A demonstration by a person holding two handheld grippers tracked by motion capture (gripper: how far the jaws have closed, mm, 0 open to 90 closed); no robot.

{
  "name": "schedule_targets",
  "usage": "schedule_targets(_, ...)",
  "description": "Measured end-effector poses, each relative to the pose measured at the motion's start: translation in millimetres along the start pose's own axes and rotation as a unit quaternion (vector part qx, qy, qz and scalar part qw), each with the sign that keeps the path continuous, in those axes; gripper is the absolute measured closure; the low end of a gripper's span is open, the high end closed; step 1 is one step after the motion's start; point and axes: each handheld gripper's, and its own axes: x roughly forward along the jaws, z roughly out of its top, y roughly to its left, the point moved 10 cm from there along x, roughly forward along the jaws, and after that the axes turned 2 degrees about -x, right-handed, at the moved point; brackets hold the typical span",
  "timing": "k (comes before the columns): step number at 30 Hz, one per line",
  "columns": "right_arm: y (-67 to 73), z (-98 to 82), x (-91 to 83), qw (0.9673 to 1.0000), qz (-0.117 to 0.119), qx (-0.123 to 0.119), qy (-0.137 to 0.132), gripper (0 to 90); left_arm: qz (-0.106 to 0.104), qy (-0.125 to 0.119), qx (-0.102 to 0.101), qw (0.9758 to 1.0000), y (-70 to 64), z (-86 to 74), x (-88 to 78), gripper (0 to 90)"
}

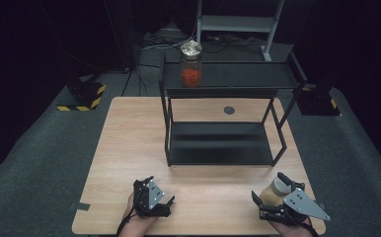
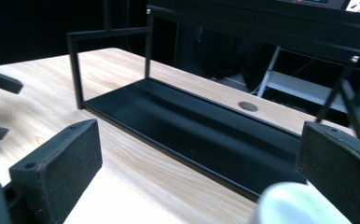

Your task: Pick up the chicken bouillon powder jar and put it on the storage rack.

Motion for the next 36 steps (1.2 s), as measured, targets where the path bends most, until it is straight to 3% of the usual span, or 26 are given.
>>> schedule_targets(16, -18.7, -17.8, -15.1, 0.9982, -0.048, 0.033, 0.018, 0.0, -0.005, -0.002, -0.003, 1.0000, 1.1, -0.4, -0.2, 0.9)
schedule_targets(36, -28.4, -43.6, -11.6, 0.9946, -0.050, 0.082, 0.042, 0.2, -0.007, -0.004, -0.002, 1.0000, 1.4, -0.7, -0.4, 0.9)
